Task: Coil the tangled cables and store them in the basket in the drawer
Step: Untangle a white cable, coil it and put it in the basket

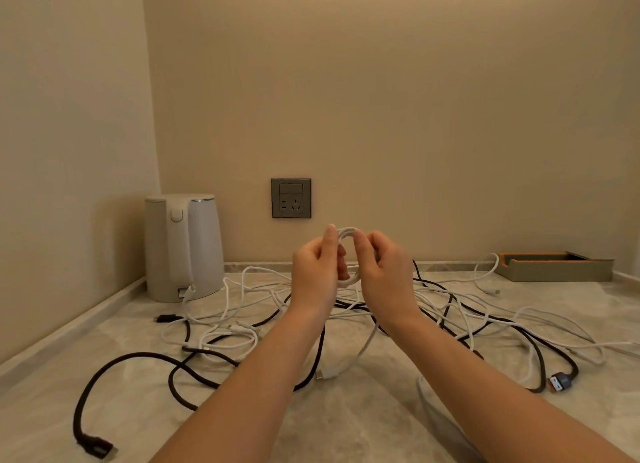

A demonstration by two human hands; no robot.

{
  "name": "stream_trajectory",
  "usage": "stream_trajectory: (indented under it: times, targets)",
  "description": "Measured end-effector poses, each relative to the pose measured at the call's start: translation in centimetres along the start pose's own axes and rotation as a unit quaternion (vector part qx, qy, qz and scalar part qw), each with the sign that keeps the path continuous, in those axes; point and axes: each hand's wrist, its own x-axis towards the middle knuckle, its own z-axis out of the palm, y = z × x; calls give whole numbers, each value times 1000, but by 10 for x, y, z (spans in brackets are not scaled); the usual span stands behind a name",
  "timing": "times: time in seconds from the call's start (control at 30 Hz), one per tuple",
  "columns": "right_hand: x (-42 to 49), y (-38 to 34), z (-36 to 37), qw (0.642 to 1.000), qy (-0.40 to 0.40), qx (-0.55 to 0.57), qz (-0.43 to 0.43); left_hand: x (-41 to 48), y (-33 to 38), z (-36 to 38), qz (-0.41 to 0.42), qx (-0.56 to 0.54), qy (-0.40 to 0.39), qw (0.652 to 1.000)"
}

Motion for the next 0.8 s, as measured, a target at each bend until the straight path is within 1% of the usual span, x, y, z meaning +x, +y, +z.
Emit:
stream_trajectory:
  times: [0.13, 0.2, 0.27, 0.43, 0.5, 0.57, 0.67, 0.73, 0.8]
  targets:
    - [1, 4, -1, 998, 56, 11, 23, -8, -6, 10, 15, 78, -21, 997]
    - [-2, 3, 3, 997, 66, 15, 37, -9, -9, 12, 17, 89, -2, 996]
    - [-7, -1, 8, 997, 52, 39, 51, -6, -10, 9, 11, 74, 30, 997]
    - [-9, -10, 11, 993, -37, 95, 51, 7, -3, -7, -1, 75, 88, 993]
    - [-3, -9, 5, 992, -78, 88, 54, 16, -2, -18, -18, 68, 103, 992]
    - [3, -6, -4, 992, -104, 36, 65, 22, -2, -26, -35, 63, 119, 990]
    - [7, 0, -12, 983, -142, -23, 117, 23, -3, -30, -48, 50, 124, 990]
    - [7, 0, -14, 965, -214, -79, 126, 24, -4, -31, -65, 13, 135, 989]
    - [3, -3, -11, 942, -287, -147, 96, 26, -4, -35, -94, -39, 139, 985]
